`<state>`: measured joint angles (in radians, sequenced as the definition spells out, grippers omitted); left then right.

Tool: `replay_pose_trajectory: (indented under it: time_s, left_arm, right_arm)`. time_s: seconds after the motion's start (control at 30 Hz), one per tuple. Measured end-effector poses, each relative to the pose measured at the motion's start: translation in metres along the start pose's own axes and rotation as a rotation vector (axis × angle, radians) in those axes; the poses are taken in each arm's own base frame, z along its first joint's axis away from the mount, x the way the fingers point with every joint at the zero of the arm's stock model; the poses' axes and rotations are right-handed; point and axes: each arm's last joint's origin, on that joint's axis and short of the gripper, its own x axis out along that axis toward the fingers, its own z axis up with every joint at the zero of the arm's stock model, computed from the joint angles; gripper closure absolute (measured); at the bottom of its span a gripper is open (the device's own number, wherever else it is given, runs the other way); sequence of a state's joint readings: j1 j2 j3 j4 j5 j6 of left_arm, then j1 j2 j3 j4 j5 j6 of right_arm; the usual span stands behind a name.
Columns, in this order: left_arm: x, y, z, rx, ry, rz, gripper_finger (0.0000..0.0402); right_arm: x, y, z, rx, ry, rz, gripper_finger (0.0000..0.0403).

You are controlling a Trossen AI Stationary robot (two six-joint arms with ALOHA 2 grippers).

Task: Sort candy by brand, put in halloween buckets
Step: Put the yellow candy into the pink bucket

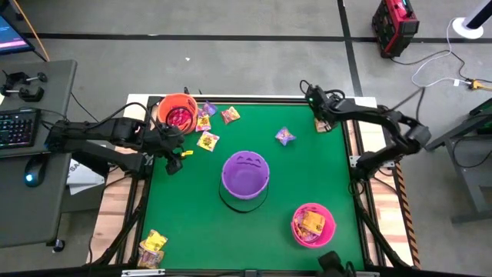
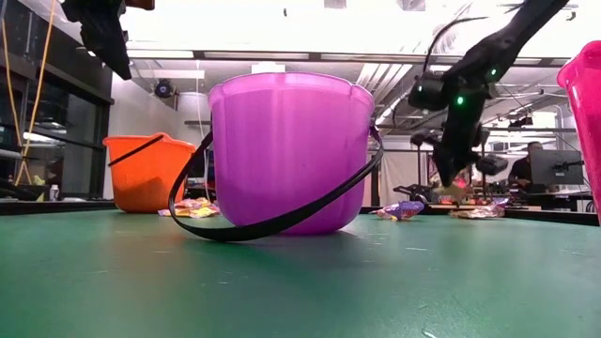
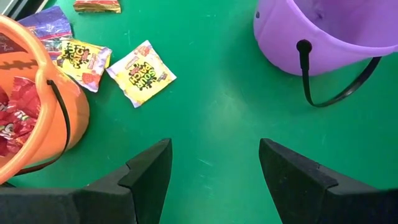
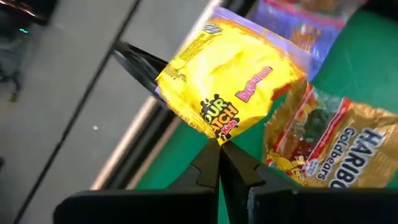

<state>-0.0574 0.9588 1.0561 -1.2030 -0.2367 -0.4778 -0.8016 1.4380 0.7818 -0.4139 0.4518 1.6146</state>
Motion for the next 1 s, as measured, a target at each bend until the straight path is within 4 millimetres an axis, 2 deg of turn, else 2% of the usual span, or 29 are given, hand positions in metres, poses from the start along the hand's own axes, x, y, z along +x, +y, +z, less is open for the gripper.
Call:
replay_pose_trajectory:
  time_s: [0.2,0.47,0.73,0.9,1.0]
  left_arm:
    - [0.000,0.000,0.000,0.009,0.000,0.001,0.0172]
    - [0.000,0.001,0.001,0.026,-0.016,0.023,0.0172]
    - [-0.001,-0.006,0.010,0.033,-0.099,-0.069,0.0172]
    - [-0.001,-0.007,0.011,0.149,-0.108,-0.099,0.0172]
    - [-0.001,-0.008,0.012,0.223,-0.122,-0.099,0.0172]
  right_arm:
    - [-0.027,0.004,0.010,-0.036,-0.013,0.104,0.0402]
    - [-0.078,0.005,0.004,-0.231,0.066,0.322,0.0403]
    - [-0.137,-0.009,-0.017,-0.514,0.199,0.597,0.0403]
    - [-0.172,-0.027,-0.037,-0.656,0.317,0.745,0.0403]
    - [-0.188,-0.039,-0.050,-0.685,0.408,0.795,0.0403]
